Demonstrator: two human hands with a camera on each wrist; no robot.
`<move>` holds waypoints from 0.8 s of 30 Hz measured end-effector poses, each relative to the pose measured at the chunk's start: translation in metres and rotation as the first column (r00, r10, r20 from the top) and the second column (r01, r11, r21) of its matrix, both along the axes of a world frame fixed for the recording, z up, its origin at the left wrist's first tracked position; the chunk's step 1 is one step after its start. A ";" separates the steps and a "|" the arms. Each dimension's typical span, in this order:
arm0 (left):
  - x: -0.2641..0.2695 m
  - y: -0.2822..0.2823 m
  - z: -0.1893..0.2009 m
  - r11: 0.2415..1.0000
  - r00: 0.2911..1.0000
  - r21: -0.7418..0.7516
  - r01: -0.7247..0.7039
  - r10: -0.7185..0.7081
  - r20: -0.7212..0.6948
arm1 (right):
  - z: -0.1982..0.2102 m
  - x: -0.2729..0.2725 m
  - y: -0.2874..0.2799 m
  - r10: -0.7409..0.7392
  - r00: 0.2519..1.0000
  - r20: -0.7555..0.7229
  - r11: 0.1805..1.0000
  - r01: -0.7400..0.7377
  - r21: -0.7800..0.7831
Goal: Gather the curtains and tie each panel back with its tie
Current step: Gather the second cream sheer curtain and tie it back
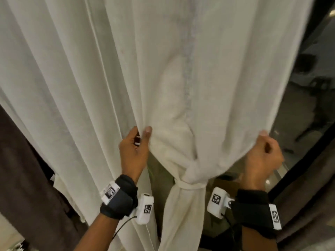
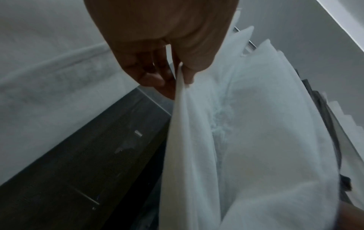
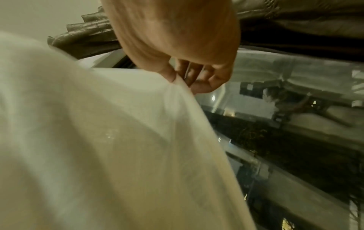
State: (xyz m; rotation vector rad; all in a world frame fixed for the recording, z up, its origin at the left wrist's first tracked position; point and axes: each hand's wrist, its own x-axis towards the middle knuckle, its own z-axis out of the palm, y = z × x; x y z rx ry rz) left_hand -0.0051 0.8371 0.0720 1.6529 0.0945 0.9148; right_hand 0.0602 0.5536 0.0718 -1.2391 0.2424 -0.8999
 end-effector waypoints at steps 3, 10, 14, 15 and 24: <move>-0.007 -0.024 -0.008 0.973 0.966 0.043 0.227 -0.219 -0.141 | -0.006 -0.011 0.007 -0.048 0.999 -0.018 0.998 0.048 0.028; -0.027 -0.029 -0.044 0.952 0.944 0.140 0.273 -0.237 -0.229 | -0.008 -0.058 0.085 -0.050 0.990 0.135 0.988 0.068 -0.137; -0.044 0.000 -0.064 0.976 0.974 0.146 0.162 -0.134 -0.183 | -0.026 -0.084 0.133 0.055 0.966 0.255 0.954 0.025 -0.298; -0.047 0.014 -0.069 0.979 0.974 0.133 0.151 -0.124 -0.191 | -0.029 -0.093 0.150 0.098 0.959 0.265 0.938 0.000 -0.346; -0.067 0.123 -0.077 0.999 0.989 -0.024 0.040 -0.043 -0.143 | -0.023 -0.078 0.272 0.413 0.904 -0.111 0.781 -0.414 -0.467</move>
